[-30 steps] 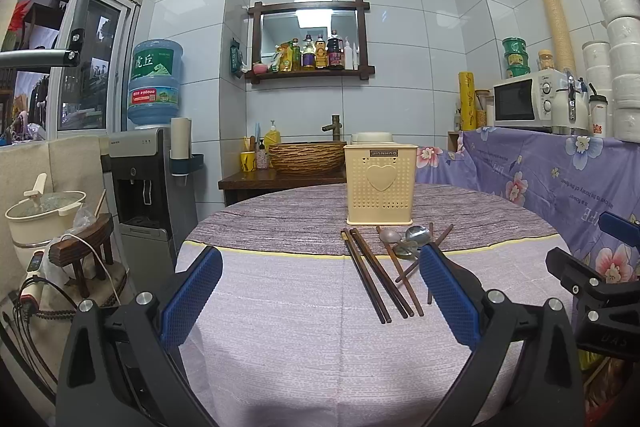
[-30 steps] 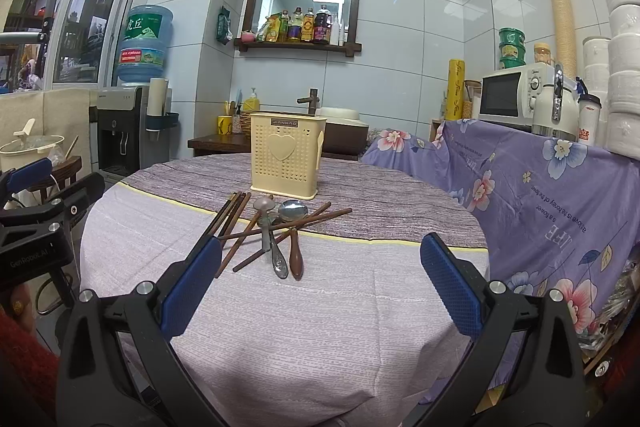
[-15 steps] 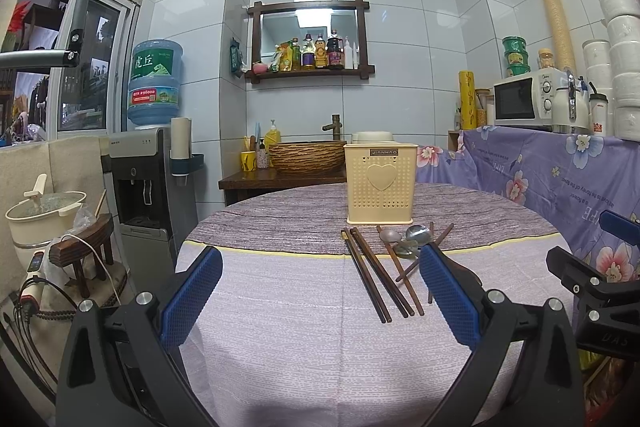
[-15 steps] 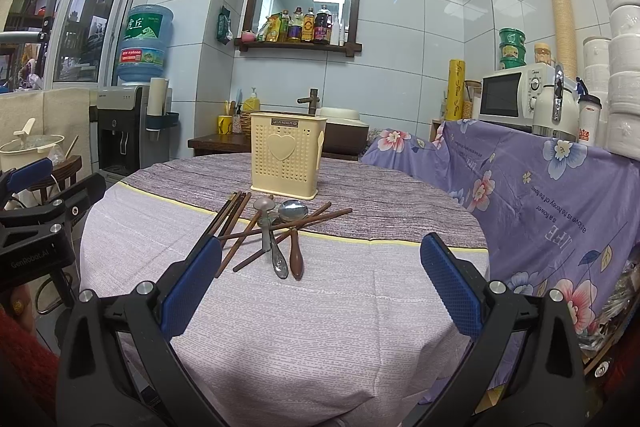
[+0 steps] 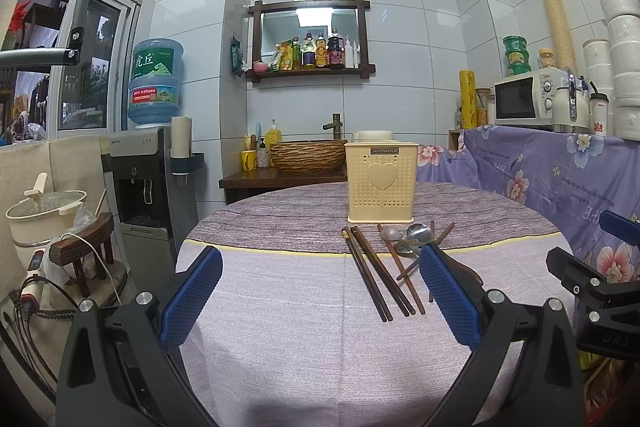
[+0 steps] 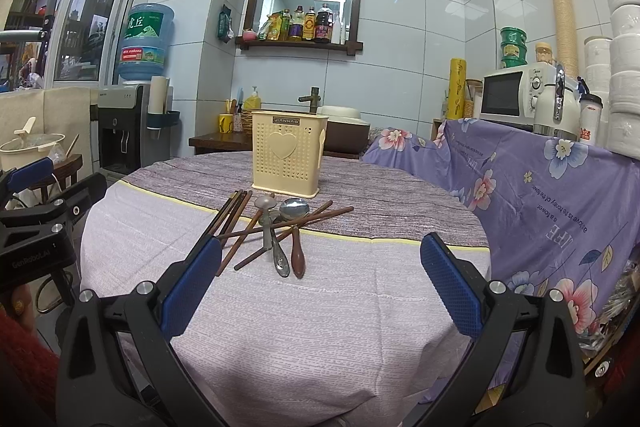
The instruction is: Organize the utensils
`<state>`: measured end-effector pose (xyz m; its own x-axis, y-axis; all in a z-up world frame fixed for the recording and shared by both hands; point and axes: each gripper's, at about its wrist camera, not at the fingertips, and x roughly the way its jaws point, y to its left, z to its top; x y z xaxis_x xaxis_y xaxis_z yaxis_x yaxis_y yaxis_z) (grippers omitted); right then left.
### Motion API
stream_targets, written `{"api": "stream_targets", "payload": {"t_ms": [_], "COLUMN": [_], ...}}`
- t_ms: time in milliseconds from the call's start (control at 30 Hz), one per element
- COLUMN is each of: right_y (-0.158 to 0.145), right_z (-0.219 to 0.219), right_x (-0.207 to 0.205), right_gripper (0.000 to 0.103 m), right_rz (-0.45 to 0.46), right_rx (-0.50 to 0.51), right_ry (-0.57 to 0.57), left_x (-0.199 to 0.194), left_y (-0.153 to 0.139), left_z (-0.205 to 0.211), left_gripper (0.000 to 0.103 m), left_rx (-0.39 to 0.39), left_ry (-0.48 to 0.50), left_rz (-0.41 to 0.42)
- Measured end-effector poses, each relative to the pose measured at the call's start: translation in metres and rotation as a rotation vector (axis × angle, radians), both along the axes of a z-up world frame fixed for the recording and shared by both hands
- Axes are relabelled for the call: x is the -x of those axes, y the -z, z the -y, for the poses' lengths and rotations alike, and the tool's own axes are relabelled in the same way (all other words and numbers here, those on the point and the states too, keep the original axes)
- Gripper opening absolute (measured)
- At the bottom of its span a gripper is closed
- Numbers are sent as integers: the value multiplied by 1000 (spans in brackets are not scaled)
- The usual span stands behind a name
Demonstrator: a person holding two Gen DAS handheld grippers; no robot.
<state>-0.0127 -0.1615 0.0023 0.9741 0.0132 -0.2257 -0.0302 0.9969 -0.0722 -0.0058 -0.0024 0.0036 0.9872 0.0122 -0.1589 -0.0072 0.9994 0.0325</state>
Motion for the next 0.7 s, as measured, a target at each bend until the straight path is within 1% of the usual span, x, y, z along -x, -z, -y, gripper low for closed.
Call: {"api": "stream_targets", "payload": {"t_ms": [500, 633, 700], "right_y": [6, 9, 10], "right_z": [-2, -2, -1], "right_x": [-2, -8, -11], "right_gripper": [98, 98, 98], "right_rz": [-12, -28, -38], "right_rx": [-1, -2, -4], "right_ry": [2, 9, 14], "left_x": [1, -3, -7], "left_y": [3, 9, 12], "left_z": [-3, -8, -9], "left_gripper": [98, 98, 98], "left_rx": [0, -2, -7], "left_ry": [-1, 1, 6], "left_rz": [-2, -13, -31]}}
